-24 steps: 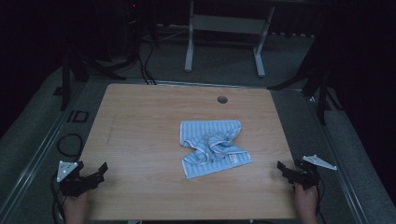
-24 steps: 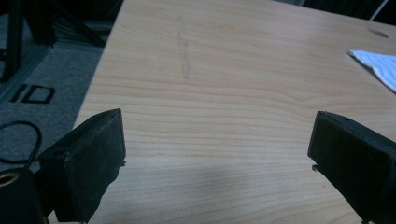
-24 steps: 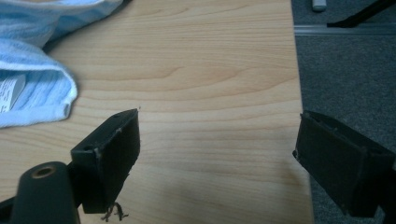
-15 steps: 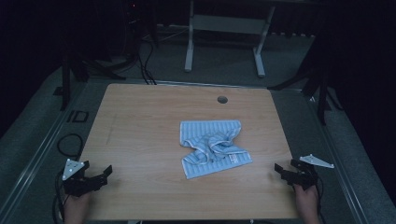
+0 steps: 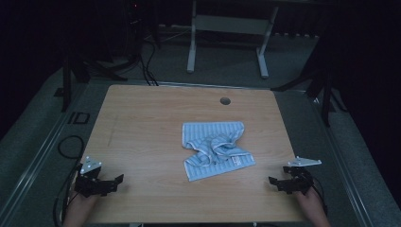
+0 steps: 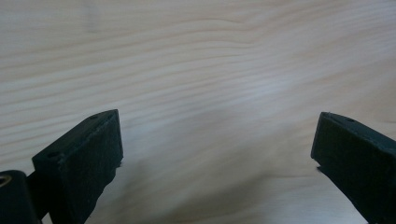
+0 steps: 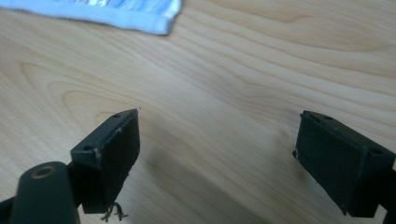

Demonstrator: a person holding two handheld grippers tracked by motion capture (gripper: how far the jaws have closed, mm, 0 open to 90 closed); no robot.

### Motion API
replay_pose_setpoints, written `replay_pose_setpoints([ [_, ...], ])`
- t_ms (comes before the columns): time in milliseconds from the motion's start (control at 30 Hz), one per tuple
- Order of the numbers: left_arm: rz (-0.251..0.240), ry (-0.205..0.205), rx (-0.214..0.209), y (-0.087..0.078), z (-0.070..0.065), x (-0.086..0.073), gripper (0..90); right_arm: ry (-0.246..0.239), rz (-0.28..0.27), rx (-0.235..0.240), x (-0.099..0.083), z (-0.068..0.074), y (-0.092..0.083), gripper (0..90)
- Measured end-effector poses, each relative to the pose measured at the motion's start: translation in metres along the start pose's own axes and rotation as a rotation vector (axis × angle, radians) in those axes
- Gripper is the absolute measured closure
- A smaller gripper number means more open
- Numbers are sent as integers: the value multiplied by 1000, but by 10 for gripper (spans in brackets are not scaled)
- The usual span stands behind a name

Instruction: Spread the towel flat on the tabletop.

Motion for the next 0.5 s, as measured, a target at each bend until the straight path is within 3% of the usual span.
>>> replay_pose_setpoints([
  [67, 33, 10, -46, 2, -9, 4, 21, -18, 21, -1, 3, 6, 2, 137],
  [100, 39, 27, -45, 4, -14, 5, 21, -32, 28, -6, 5, 10, 3, 131],
  [133, 56, 67, -46, 7, -21, 7, 21, -70, 15, 11, 9, 16, 4, 113],
  [200, 61, 73, -55, 9, -25, 8, 22, -75, 18, 59, 12, 22, 6, 113],
  [300, 78, 86, -101, 14, -35, 12, 22, -81, 32, 84, 15, 25, 7, 112],
  [367, 50, 103, -99, 16, -41, 17, 26, -83, 40, 84, 19, 27, 9, 112],
  [500, 52, 137, -129, 21, -57, 25, 41, -130, 47, 97, 27, 34, 10, 166],
])
Point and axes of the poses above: each handheld gripper's, and its own axes: y roughly forward along the jaws, x roughly out of its top, z roughly to its left, the point moved 5 cm from there along y, roughly forward along the jaws, and after that the axes turned 3 degrees about -x, right-handed, at the moved point
